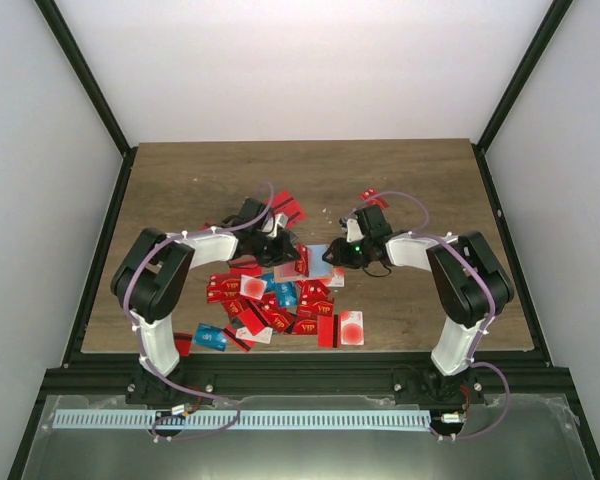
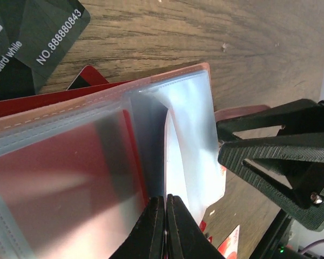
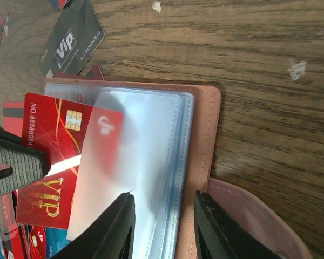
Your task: Put the credit cards into the card holder
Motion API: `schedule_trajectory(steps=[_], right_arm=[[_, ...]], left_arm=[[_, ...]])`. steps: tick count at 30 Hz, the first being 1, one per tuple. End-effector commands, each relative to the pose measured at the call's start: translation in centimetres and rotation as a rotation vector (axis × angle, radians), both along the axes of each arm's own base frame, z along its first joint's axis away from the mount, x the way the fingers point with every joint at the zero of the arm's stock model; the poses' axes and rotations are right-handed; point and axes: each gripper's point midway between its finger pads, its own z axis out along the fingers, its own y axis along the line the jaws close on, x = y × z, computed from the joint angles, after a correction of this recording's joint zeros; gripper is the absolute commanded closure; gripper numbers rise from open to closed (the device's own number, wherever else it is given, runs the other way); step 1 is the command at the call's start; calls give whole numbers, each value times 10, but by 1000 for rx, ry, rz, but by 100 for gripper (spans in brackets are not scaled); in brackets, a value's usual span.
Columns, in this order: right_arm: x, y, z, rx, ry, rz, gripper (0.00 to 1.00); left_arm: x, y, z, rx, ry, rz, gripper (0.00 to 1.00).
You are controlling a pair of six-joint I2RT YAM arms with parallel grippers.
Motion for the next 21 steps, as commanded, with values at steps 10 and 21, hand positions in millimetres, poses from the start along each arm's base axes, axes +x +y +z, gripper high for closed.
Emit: schedule_trajectory(steps=[10, 21], right_arm=[[-18, -4, -17, 0, 65, 15, 68], [-26, -6, -22, 5, 78, 21, 75]], left_arm=[[4, -2, -8, -65, 113, 126, 96], [-7, -2, -16, -130, 191, 172, 96]])
